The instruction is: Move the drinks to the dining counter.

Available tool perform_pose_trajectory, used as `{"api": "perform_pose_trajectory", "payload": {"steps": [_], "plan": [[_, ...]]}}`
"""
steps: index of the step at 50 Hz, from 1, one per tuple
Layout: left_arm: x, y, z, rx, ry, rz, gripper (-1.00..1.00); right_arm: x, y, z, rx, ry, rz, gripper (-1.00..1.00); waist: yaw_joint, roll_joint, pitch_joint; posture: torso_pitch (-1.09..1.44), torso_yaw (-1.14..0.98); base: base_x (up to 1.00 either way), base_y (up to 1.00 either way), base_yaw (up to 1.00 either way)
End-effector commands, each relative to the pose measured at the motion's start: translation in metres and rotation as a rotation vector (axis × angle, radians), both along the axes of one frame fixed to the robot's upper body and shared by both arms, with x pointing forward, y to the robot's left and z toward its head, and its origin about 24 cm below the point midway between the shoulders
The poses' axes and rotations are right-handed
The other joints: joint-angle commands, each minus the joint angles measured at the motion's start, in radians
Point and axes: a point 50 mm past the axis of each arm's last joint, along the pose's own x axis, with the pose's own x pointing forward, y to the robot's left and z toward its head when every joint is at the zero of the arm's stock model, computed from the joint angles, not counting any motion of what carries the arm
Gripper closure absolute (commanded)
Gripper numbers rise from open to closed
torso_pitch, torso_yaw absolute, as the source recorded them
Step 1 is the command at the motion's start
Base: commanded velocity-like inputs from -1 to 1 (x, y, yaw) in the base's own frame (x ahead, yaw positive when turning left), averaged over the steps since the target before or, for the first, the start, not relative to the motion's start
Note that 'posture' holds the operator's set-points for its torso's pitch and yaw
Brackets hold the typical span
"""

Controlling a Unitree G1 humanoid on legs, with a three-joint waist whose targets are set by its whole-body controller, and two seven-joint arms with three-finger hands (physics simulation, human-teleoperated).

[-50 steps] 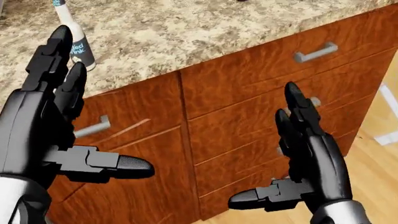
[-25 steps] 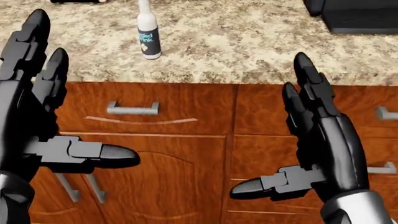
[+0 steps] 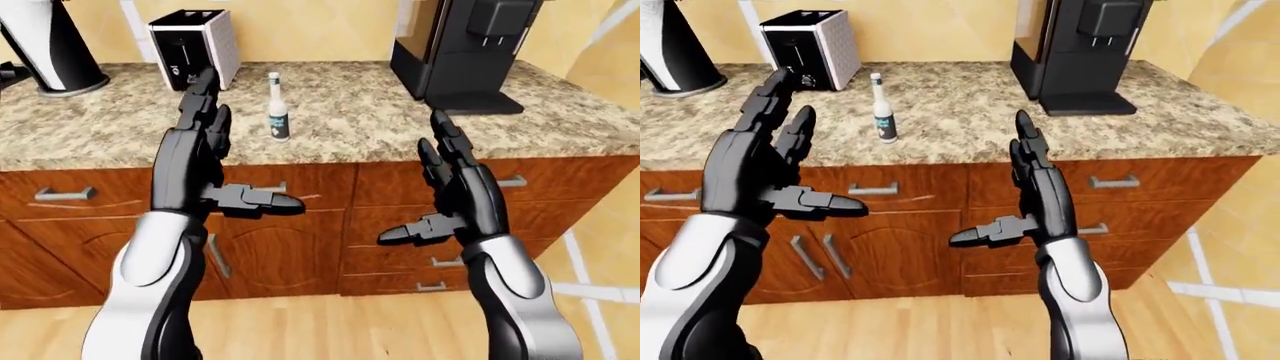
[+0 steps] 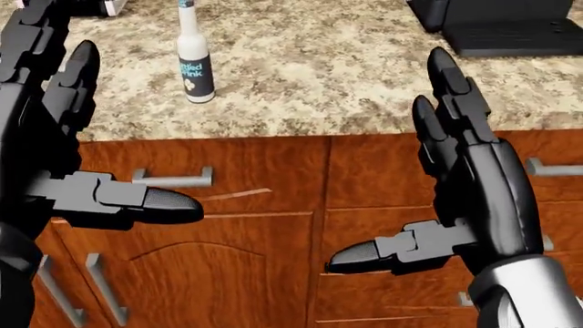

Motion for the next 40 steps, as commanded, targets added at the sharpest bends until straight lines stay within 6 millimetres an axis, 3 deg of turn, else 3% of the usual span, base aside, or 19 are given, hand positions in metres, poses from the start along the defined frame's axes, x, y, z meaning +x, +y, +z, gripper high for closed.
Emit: {"api": "perform_pose_trajectory", "payload": {"steps": [1,2,4,10,11,12,13,14,15,18,20,22,26,27,30,34,38,39,40], "plan": [[-0.0046,-0.0014,0.0105,0.001,-0.064,-0.01,-1.0,-0.0023,-0.0009,0.011,-0.006,-0.071,-0.007,-1.0,-0.004,-0.022,-0.013,0.0,0.0,0.58,0.04,0.0],[-0.0052,0.0,0.0112,-0.001,-0.066,-0.007,-1.0,-0.0026,-0.001,0.0114,-0.005,-0.073,-0.006,-1.0,-0.005,0.02,0.016,0.0,0.0,0.27,0.32,0.0],[-0.0058,0.0019,0.0116,-0.002,-0.067,-0.002,-1.0,-0.0025,-0.0015,0.0114,0.008,-0.077,-0.009,-1.0,0.032,-0.032,-0.028,0.0,0.0,0.0,0.27,0.5],[-0.0072,0.0059,0.0141,-0.006,-0.074,0.007,-1.0,-0.0029,0.0007,0.0109,0.01,-0.079,0.0,-1.0,0.003,0.078,-0.003,0.0,0.0,0.0,0.0,1.0],[-0.007,0.0071,0.0139,-0.007,-0.074,0.01,-1.0,-0.0023,0.0006,0.0104,0.01,-0.078,0.001,-1.0,0.007,0.107,-0.013,0.0,0.0,0.0,0.0,1.0],[-0.0073,0.0071,0.0141,-0.007,-0.074,0.011,-1.0,-0.0025,0.0008,0.0109,0.011,-0.08,-0.001,-1.0,0.002,0.134,-0.041,0.0,0.0,0.0,0.0,1.0],[-0.0076,0.007,0.0144,-0.006,-0.075,0.011,-1.0,-0.0021,0.0003,0.0116,0.014,-0.083,-0.006,-1.0,0.02,0.121,-0.007,0.0,0.0,0.0,0.0,1.0],[-0.0072,0.007,0.0146,-0.005,-0.075,0.011,-1.0,-0.0018,-0.0005,0.0125,0.022,-0.088,-0.009,-1.0,-0.014,0.123,0.015,0.0,0.0,0.0,0.0,0.0],[-0.0069,0.0069,0.0155,-0.006,-0.076,0.011,-1.0,-0.003,-0.0013,0.0153,0.027,-0.09,-0.015,-1.0,0.01,0.113,0.003,0.0,0.0,0.0,0.0,0.0],[-0.0063,0.0067,0.0139,-0.006,-0.075,0.009,-1.0,-0.0041,-0.0017,0.0182,0.027,-0.1,-0.015,-1.0,-0.005,0.1,-0.02,0.0,0.0,0.12,0.0,0.0],[-0.0064,0.0065,0.0142,-0.006,-0.075,0.009,-1.0,-0.0041,-0.002,0.0186,0.025,-0.103,-0.016,-1.0,-0.002,0.077,0.016,0.0,0.0,0.48,0.0,0.0],[-0.0068,0.0056,0.014,-0.005,-0.074,0.007,-1.0,-0.0044,-0.0013,0.0171,0.024,-0.102,-0.015,-1.0,-0.002,0.054,0.017,0.0,0.0,0.52,0.0,0.0],[-0.0059,0.0065,0.0127,-0.007,-0.073,0.008,-1.0,-0.0038,0.0,0.0173,0.02,-0.101,-0.012,-1.0,0.003,-0.024,-0.008,0.0,0.0,0.52,0.0,0.0],[-0.0057,0.0064,0.0124,-0.007,-0.072,0.007,-1.0,-0.0035,0.0,0.0165,0.02,-0.101,-0.012,-1.0,-0.003,0.006,0.01,0.0,0.0,0.52,0.0,0.0],[-0.0054,0.0058,0.0126,-0.007,-0.072,0.006,-1.0,-0.0023,-0.0003,0.0152,0.02,-0.1,-0.012,-1.0,-0.002,0.014,-0.02,0.0,0.0,0.52,0.0,0.0],[-0.0056,0.0075,0.0145,-0.004,-0.075,0.01,-1.0,-0.0022,-0.0003,0.0153,0.019,-0.102,-0.014,-1.0,-0.013,0.041,-0.019,0.0,0.0,0.52,0.0,0.0],[-0.0057,0.0068,0.014,-0.004,-0.075,0.007,-1.0,-0.0029,0.0009,0.0174,0.019,-0.106,-0.013,-1.0,-0.028,0.092,-0.021,0.0,0.0,0.44,0.0,0.0],[-0.0056,0.0063,0.0136,-0.003,-0.074,0.006,-1.0,-0.003,0.0007,0.018,0.018,-0.108,-0.015,-1.0,-0.031,0.117,-0.054,0.0,0.0,0.0,0.0,0.0],[-0.0058,0.0061,0.0137,-0.002,-0.074,0.006,-1.0,-0.0031,0.0,0.0186,0.019,-0.111,-0.015,-1.0,-0.042,0.134,-0.064,0.0,0.0,0.0,0.0,0.0]]}}
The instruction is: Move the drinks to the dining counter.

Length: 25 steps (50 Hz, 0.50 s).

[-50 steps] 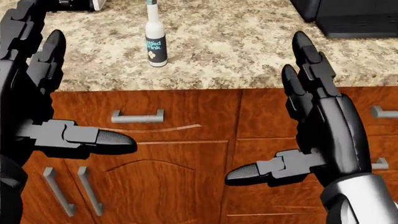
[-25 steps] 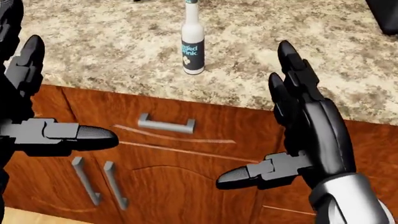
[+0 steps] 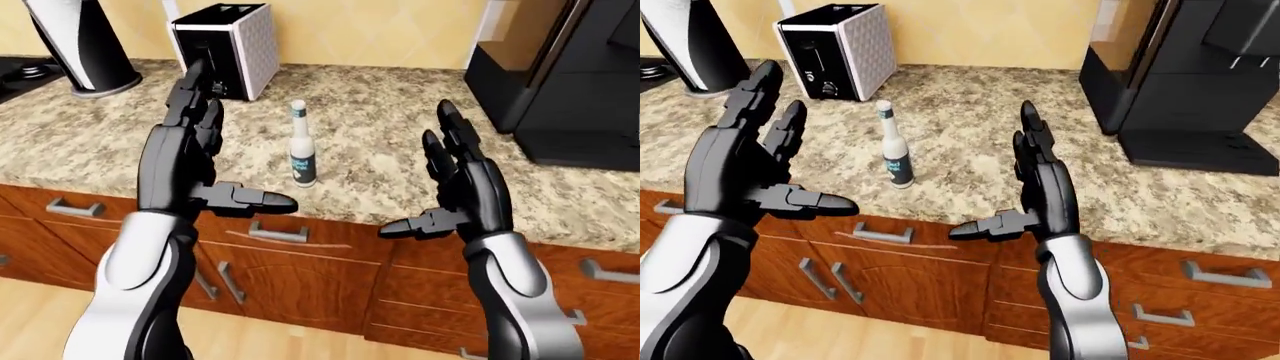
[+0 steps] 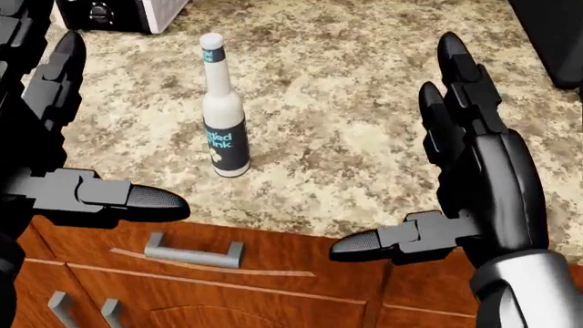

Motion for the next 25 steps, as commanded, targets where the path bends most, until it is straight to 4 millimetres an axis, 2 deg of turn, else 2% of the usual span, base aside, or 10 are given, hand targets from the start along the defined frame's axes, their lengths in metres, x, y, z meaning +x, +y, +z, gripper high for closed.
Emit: {"api": "perform_pose_trajectory", "payload": {"steps": [1,2,5,8,9,12,16,19,22,25], "plan": [[-0.002,0.0,0.008,0.002,-0.049,0.005,-1.0,-0.004,0.0,0.012,-0.003,-0.069,0.004,-1.0,-0.007,0.018,-0.007,0.0,0.0,0.0,0.0,0.0],[-0.003,0.0,0.008,0.001,-0.049,0.005,-1.0,-0.004,0.0,0.012,-0.002,-0.07,0.004,-1.0,-0.002,0.034,0.018,0.0,0.0,0.0,0.0,0.0],[-0.004,0.001,0.008,0.001,-0.049,0.006,-1.0,-0.005,0.0,0.011,-0.006,-0.072,0.004,-1.0,0.0,-0.002,0.012,0.0,0.0,0.0,0.0,0.0],[-0.005,0.001,0.008,0.0,-0.05,0.007,-1.0,-0.006,0.002,0.012,-0.016,-0.075,0.008,-1.0,0.003,-0.015,0.015,0.0,0.0,-0.04,0.0,0.0],[-0.006,0.001,0.008,-0.001,-0.049,0.007,-1.0,-0.007,0.002,0.012,-0.017,-0.073,0.008,-1.0,0.004,-0.03,-0.002,0.0,0.0,-0.09,0.0,0.0],[-0.008,0.001,0.004,-0.002,-0.043,0.006,-1.0,-0.006,0.003,0.011,-0.015,-0.076,0.011,-1.0,0.001,-0.086,-0.005,0.0,0.0,-0.03,0.0,0.0],[-0.012,-0.005,-0.007,0.017,-0.027,-0.012,-1.0,-0.006,0.002,0.012,-0.012,-0.079,0.01,-1.0,0.013,-0.058,-0.024,0.0,0.0,0.0,0.0,0.0],[-0.014,-0.008,-0.007,0.026,-0.025,-0.021,-1.0,-0.007,0.002,0.013,-0.009,-0.079,0.009,-1.0,0.01,-0.054,-0.025,0.0,0.0,0.0,0.0,0.0],[-0.017,-0.008,-0.008,0.039,-0.026,-0.02,-1.0,-0.007,0.002,0.012,-0.008,-0.078,0.01,-1.0,0.008,-0.027,-0.018,0.0,0.0,0.0,0.0,0.0],[-0.019,-0.009,-0.012,0.057,-0.017,-0.022,-1.0,-0.007,0.003,0.011,-0.007,-0.076,0.01,-1.0,0.006,-0.032,-0.031,0.0,0.0,0.0,0.0,0.0]]}}
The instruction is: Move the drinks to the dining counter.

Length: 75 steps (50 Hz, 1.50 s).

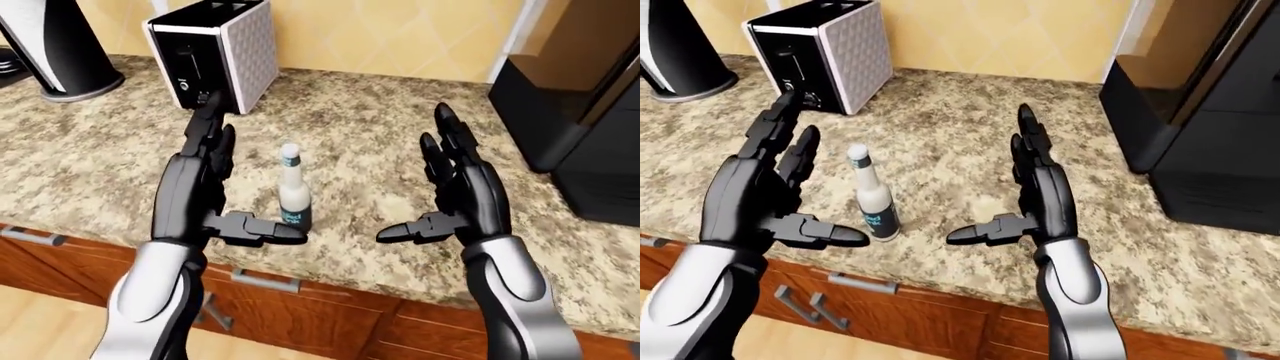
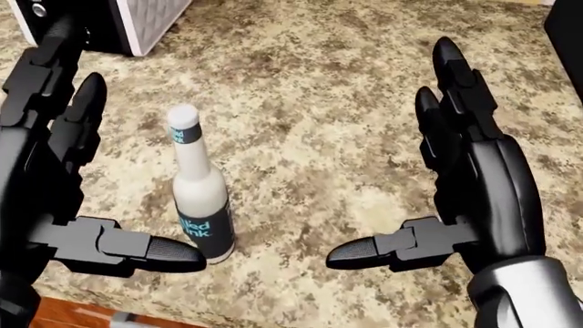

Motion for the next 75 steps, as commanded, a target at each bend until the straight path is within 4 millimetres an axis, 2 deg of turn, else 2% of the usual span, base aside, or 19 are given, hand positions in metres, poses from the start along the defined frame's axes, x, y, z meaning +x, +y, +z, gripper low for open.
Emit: {"api": "perform_pose_trajectory", "payload": {"steps": [1,8,18,27,38,39,42,43,51,55,56,58,60,66,75], "plan": [[-0.003,-0.001,0.006,0.023,-0.058,-0.005,-1.0,-0.004,0.0,0.014,-0.001,-0.081,0.0,-1.0,-0.001,0.0,-0.019,0.0,0.0,0.0,0.0,0.0],[0.006,-0.009,-0.006,0.038,-0.029,-0.032,-1.0,-0.003,0.0,0.013,0.0,-0.08,0.0,-1.0,0.006,-0.004,-0.017,0.0,0.0,0.0,0.0,0.0],[0.018,-0.017,-0.012,0.051,-0.001,-0.049,-1.0,-0.002,0.0,0.013,0.002,-0.081,0.001,-1.0,0.013,-0.01,-0.011,0.0,0.0,0.0,0.0,0.0],[0.029,-0.037,-0.017,0.058,0.016,-0.098,-1.0,-0.003,0.0,0.013,0.006,-0.081,-0.001,-1.0,0.022,-0.021,-0.011,0.0,0.0,0.0,0.0,0.0],[0.043,-0.039,-0.032,0.079,0.057,-0.087,-1.0,-0.003,-0.001,0.011,0.008,-0.078,-0.002,-1.0,0.023,-0.027,-0.013,0.0,0.0,0.0,0.0,0.0],[0.045,-0.038,-0.033,0.079,0.059,-0.084,-0.84,-0.003,0.0,0.011,0.008,-0.078,-0.002,-1.0,0.023,-0.027,-0.014,0.0,0.0,0.0,0.0,0.0],[0.048,-0.037,-0.035,0.079,0.066,-0.08,-0.73,-0.002,0.0,0.01,0.008,-0.076,-0.002,-1.0,0.021,-0.026,-0.016,0.0,0.0,0.0,0.0,0.0],[0.049,-0.037,-0.037,0.08,0.069,-0.078,-0.44,-0.002,0.0,0.01,0.008,-0.076,-0.002,-1.0,0.021,-0.026,-0.017,0.0,0.0,0.0,0.0,0.0],[0.057,-0.031,-0.041,0.085,0.084,-0.055,-0.29,-0.002,0.0,0.009,0.007,-0.075,-0.001,-1.0,0.014,-0.018,-0.023,0.0,0.0,0.0,0.0,0.0],[0.056,-0.031,-0.039,0.085,0.08,-0.056,0.29,-0.003,0.001,0.01,0.007,-0.075,0.0,-1.0,0.009,-0.014,-0.025,0.0,0.0,0.0,0.0,0.0],[0.055,-0.031,-0.038,0.084,0.078,-0.055,0.51,-0.003,0.001,0.009,0.008,-0.075,-0.001,-1.0,0.008,-0.014,-0.025,0.0,0.0,0.0,0.0,0.0],[0.054,-0.03,-0.035,0.082,0.072,-0.054,0.8,-0.003,0.001,0.009,0.007,-0.075,0.0,-1.0,0.007,-0.012,-0.026,0.0,0.0,0.0,0.0,0.0],[0.053,-0.029,-0.031,0.079,0.064,-0.052,1.0,-0.002,0.001,0.009,0.007,-0.074,0.001,-1.0,0.006,-0.011,-0.027,0.0,0.0,0.0,0.0,0.0],[0.049,-0.026,-0.024,0.082,0.048,-0.051,1.0,-0.002,0.002,0.008,0.005,-0.076,0.002,-1.0,0.004,-0.009,-0.029,0.0,0.0,0.0,0.0,0.0],[0.036,-0.021,0.001,0.067,0.008,-0.051,1.0,-0.005,0.003,0.017,0.004,-0.094,0.007,-1.0,0.005,-0.008,-0.029,0.0,0.0,0.0,0.0,0.0]]}}
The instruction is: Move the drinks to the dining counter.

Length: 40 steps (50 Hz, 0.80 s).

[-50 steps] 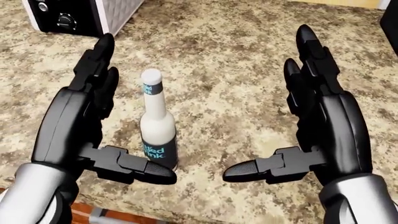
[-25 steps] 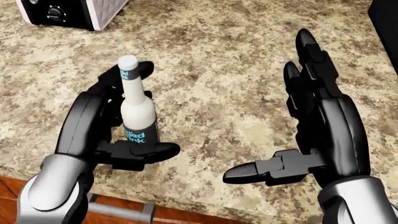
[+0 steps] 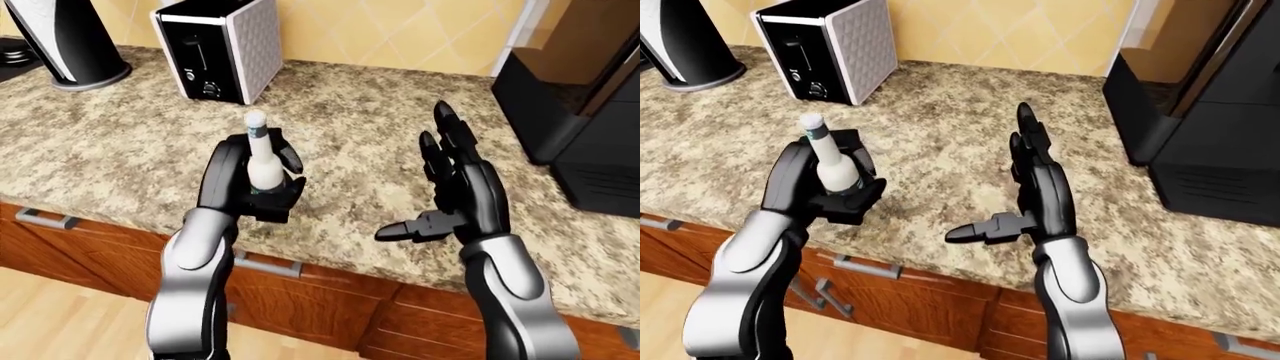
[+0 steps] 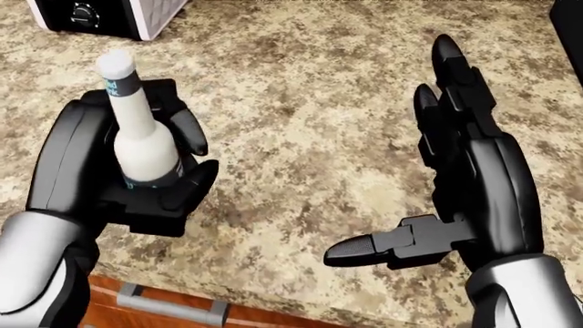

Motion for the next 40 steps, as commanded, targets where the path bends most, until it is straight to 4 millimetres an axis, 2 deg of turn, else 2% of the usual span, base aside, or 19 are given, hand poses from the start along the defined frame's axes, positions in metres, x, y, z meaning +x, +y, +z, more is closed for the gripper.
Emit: {"api": "perform_pose_trajectory", "payload": {"steps": [1,7,11,12,14,15,19,24,26,28,29,30,31,32,34,37,38,39,40], "plan": [[-0.006,0.001,0.019,-0.008,-0.078,-0.006,1.0,-0.005,0.001,0.017,-0.001,-0.091,0.007,-1.0,0.0,-0.001,-0.021,0.0,0.0,0.0,0.0,0.0],[-0.015,0.006,0.039,-0.01,-0.114,0.002,1.0,-0.008,0.003,0.022,-0.011,-0.101,0.012,-1.0,0.0,0.0,-0.017,0.0,0.0,0.0,0.0,0.0],[-0.015,0.008,0.04,-0.012,-0.122,0.008,1.0,-0.009,0.006,0.022,-0.014,-0.112,0.03,-1.0,-0.004,0.001,-0.037,0.0,0.0,-0.32,0.05,0.0],[-0.015,0.01,0.041,-0.013,-0.123,0.011,1.0,-0.009,0.006,0.021,-0.017,-0.112,0.03,-1.0,-0.006,-0.003,-0.037,0.0,0.0,-0.41,0.29,0.0],[-0.015,0.012,0.042,-0.016,-0.125,0.017,1.0,-0.009,0.007,0.021,-0.017,-0.109,0.032,-1.0,-0.008,-0.047,-0.023,0.0,0.0,-0.44,0.43,0.0],[-0.015,0.012,0.042,-0.017,-0.125,0.018,1.0,-0.008,0.007,0.02,-0.016,-0.109,0.033,-1.0,-0.016,-0.056,-0.026,0.0,0.0,-0.45,0.45,0.0],[-0.016,0.013,0.042,-0.018,-0.127,0.021,1.0,-0.009,0.008,0.02,-0.02,-0.104,0.034,-1.0,-0.018,-0.067,-0.014,0.0,0.0,-0.45,0.53,0.0],[-0.016,0.015,0.041,-0.021,-0.127,0.026,1.0,-0.008,0.01,0.019,-0.023,-0.103,0.037,-1.0,-0.013,-0.03,0.001,0.0,0.0,-0.44,0.58,0.0],[-0.017,0.016,0.041,-0.023,-0.128,0.029,1.0,-0.008,0.01,0.019,-0.03,-0.095,0.032,-1.0,-0.017,0.002,-0.011,0.0,0.0,-0.3,0.7,0.0],[-0.017,0.018,0.041,-0.023,-0.129,0.032,1.0,-0.007,0.009,0.018,-0.032,-0.091,0.027,-1.0,-0.031,0.036,0.013,0.0,0.0,0.0,0.92,0.0],[-0.018,0.019,0.042,-0.024,-0.13,0.034,1.0,-0.008,0.009,0.019,-0.032,-0.092,0.026,-1.0,-0.039,0.059,0.01,0.0,0.0,0.0,1.0,0.0],[-0.018,0.019,0.043,-0.025,-0.131,0.035,1.0,-0.008,0.009,0.019,-0.033,-0.092,0.026,-1.0,-0.049,0.098,-0.001,0.0,0.0,0.0,1.0,0.0],[-0.018,0.02,0.043,-0.025,-0.132,0.036,1.0,-0.008,0.009,0.019,-0.033,-0.092,0.026,-1.0,-0.053,0.097,0.016,0.0,0.0,0.0,1.0,0.0],[-0.018,0.02,0.044,-0.025,-0.133,0.036,1.0,-0.007,0.009,0.019,-0.034,-0.092,0.025,-1.0,-0.04,0.057,0.035,0.0,0.0,0.0,1.0,0.0],[-0.018,0.021,0.045,-0.024,-0.134,0.037,1.0,-0.006,0.009,0.019,-0.035,-0.09,0.022,-1.0,-0.044,0.051,0.008,0.0,0.0,0.0,1.0,0.0],[-0.018,0.022,0.046,-0.025,-0.136,0.04,1.0,-0.006,0.009,0.021,-0.024,-0.09,0.027,-1.0,-0.035,0.022,0.023,0.0,0.0,0.09,1.0,0.0],[-0.018,0.022,0.046,-0.025,-0.136,0.041,1.0,-0.006,0.009,0.021,-0.023,-0.089,0.028,-1.0,-0.033,0.008,0.027,0.0,0.0,0.12,1.0,0.0],[-0.019,0.022,0.046,-0.025,-0.136,0.041,1.0,-0.005,0.009,0.02,-0.024,-0.085,0.03,-1.0,-0.003,-0.028,0.02,0.0,0.0,0.13,0.0,1.0],[-0.019,0.022,0.047,-0.025,-0.136,0.042,1.0,-0.004,0.01,0.019,-0.022,-0.082,0.034,-1.0,-0.007,-0.045,0.01,0.0,0.0,0.13,0.0,1.0]]}}
